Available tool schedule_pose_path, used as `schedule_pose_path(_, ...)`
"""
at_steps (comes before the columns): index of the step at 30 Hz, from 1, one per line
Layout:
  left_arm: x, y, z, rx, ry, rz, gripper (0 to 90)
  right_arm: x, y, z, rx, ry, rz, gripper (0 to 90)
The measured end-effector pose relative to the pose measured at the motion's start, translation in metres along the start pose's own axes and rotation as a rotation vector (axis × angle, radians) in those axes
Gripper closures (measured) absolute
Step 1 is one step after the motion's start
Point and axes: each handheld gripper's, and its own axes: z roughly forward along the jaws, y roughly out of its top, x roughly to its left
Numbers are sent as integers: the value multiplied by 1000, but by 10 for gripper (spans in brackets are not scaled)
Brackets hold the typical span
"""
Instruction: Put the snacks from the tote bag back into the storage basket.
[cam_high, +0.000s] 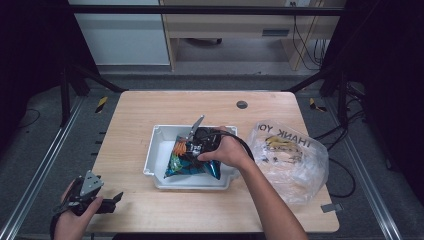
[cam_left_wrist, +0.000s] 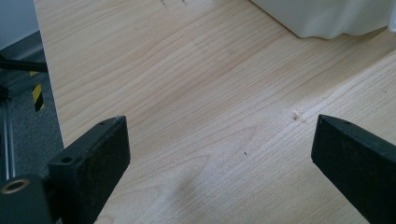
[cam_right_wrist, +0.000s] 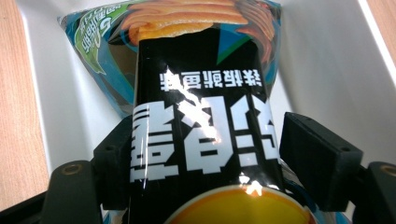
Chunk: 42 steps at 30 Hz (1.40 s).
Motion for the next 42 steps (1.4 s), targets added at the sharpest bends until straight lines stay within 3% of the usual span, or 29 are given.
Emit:
schedule_pose_path(20, 0, 0, 0, 2, 2, -1, 40, 0, -3, -19, -56, 0, 64, 71)
schedule_pose_path(31, 3, 1, 1, 0, 4, -9, 40, 3, -4, -35, -77, -2, 48, 66)
schedule_pose_path(42, 4, 1, 0, -9, 6, -14, 39, 9, -5, -52, -101, -64, 57, 86)
